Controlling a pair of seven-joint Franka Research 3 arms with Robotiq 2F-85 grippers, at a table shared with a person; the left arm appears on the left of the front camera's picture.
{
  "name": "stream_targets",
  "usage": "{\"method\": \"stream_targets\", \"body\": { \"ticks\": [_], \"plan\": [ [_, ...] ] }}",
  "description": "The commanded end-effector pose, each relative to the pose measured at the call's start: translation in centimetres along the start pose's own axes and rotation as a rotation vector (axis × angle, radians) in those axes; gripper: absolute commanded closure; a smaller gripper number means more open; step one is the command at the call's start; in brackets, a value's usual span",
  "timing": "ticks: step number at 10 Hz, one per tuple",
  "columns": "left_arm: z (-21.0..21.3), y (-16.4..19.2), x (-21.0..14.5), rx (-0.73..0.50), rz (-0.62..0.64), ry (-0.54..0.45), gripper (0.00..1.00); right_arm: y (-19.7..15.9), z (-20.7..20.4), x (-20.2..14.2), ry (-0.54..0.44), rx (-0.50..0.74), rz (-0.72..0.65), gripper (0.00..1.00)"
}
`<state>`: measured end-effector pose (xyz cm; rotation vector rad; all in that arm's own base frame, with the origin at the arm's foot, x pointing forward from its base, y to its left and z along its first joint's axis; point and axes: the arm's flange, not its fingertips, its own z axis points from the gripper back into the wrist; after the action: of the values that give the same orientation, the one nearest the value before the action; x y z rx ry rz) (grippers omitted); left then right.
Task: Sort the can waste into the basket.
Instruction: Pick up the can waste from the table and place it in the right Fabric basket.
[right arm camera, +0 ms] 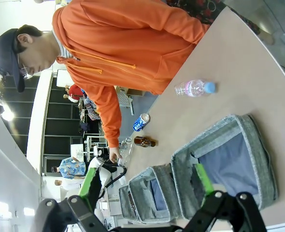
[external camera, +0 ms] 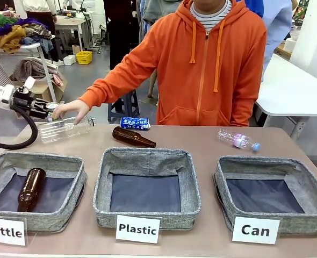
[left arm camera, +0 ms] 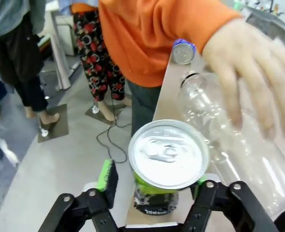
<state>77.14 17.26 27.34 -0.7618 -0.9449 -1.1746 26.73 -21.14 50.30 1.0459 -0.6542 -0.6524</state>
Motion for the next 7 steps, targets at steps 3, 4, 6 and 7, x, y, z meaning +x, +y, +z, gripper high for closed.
{"method": "stream_targets", "body": {
  "ticks": [3, 4, 6, 7],
  "plan": [
    [12.0, 0.0, 4.2, -0.078, -0.068, -0.251, 1.0, 0.0, -0.1, 0.3, -0.01, 0.027, 0.012, 0.0],
    [20.8, -1.7, 6.4, -0.026, -0.091, -0.311, 1.0, 0.0, -0.1, 0.3, -0.01, 0.027, 0.012, 0.0],
    [33.6, -5.6, 7.7, 0.061, 0.005, -0.329, 1.0, 0.0, -0.1, 0.3, -0.01, 0.027, 0.012, 0.0],
    [38.9, -7.6, 7.3, 0.108, 0.009, -0.347, 1.0, 0.0, -0.1, 0.3, -0.01, 0.027, 0.012, 0.0]
  ]
}}
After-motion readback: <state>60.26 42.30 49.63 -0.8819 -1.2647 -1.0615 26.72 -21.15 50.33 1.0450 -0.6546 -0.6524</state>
